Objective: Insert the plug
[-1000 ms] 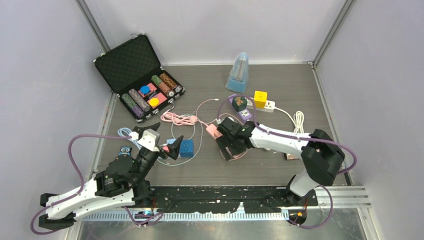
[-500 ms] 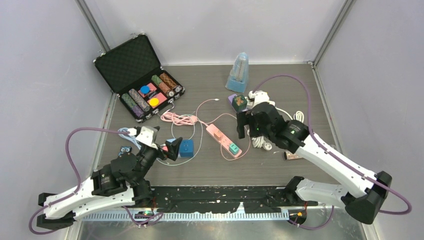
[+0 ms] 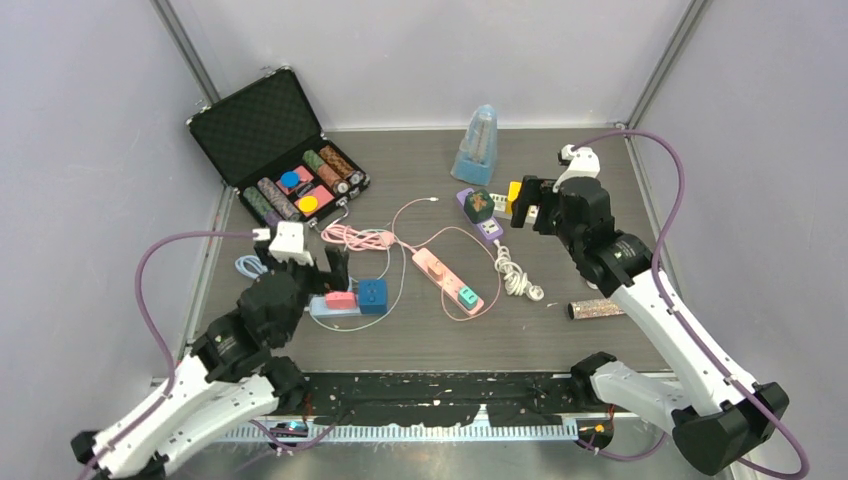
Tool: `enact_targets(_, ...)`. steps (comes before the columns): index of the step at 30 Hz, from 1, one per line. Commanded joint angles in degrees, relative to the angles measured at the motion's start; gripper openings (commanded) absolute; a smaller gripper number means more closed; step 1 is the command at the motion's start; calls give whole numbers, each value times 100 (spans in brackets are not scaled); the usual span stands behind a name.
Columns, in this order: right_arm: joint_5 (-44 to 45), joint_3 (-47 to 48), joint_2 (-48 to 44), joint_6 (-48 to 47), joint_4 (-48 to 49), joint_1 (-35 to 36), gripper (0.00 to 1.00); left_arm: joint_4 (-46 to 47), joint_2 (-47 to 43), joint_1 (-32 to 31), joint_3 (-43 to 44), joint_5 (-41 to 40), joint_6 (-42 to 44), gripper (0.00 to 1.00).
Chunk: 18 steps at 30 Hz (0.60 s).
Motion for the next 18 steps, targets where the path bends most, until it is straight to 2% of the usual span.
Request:
enact_targets(1, -203, -229, 12, 233, 1022, -184, 96, 320, 635, 1703, 321, 1864, -359, 99)
enact_targets(5, 265, -434, 177, 337, 1758, -294, 97, 711, 1281, 3127, 652, 3120, 190, 100)
enact_targets(10, 920, -169, 384, 96, 2385, -446, 98, 806, 2030, 4825, 1181, 4426, -41, 100)
enact_targets(14, 1089, 439, 704, 117, 2291, -891, 98, 1252, 2478, 5310, 1531, 4910, -249, 100)
enact_targets(18, 559, 767, 867, 736, 1953, -1538, 98, 1442, 2855, 5452, 1901, 4936, -610, 99)
